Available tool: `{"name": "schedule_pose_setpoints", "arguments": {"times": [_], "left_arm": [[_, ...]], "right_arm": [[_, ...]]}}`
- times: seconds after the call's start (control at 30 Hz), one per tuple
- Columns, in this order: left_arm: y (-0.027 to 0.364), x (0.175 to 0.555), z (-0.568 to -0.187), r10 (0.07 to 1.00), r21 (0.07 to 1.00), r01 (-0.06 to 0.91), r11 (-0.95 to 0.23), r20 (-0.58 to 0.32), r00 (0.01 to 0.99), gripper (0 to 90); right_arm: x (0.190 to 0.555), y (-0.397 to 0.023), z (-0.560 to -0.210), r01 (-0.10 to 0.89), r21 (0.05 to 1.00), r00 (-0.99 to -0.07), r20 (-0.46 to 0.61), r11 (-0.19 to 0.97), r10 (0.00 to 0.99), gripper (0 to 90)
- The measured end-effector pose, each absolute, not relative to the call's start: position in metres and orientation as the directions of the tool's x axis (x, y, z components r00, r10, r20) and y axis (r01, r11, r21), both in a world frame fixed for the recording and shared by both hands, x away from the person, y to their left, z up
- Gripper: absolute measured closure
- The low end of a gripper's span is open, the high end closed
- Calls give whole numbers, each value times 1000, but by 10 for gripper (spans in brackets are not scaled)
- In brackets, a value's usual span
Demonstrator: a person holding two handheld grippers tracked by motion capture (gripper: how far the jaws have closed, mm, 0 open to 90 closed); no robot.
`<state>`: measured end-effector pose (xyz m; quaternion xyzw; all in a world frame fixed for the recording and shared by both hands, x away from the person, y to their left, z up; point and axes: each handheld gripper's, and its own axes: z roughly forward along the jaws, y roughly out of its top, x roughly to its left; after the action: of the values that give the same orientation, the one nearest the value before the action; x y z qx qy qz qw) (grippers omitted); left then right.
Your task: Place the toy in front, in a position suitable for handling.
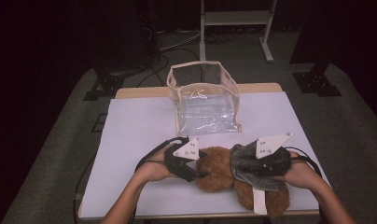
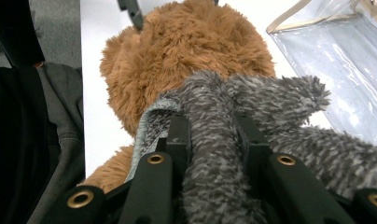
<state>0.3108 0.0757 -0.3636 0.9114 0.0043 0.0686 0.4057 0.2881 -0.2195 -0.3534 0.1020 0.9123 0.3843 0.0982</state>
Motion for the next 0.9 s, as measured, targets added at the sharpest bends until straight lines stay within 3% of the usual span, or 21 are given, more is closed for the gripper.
{"name": "schedule_pose_setpoints", "arguments": {"times": [0.4,0.6,0.77,0.9], "left_arm": [[64,312,-377,46,758,-41,-651,93,995,438],[64,308,-379,38,752,-54,-657,105,994,432],[74,312,-376,81,755,-11,-656,86,993,386],[72,316,-378,90,759,8,-651,66,994,403]], "right_arm": [[286,-182,-322,15,730,-977,-135,683,166,718],[291,-156,-332,-14,735,-984,-132,677,123,717],[290,-175,-340,34,731,-983,-99,682,155,717],[290,-190,-344,60,700,-978,-103,711,184,716]]}}
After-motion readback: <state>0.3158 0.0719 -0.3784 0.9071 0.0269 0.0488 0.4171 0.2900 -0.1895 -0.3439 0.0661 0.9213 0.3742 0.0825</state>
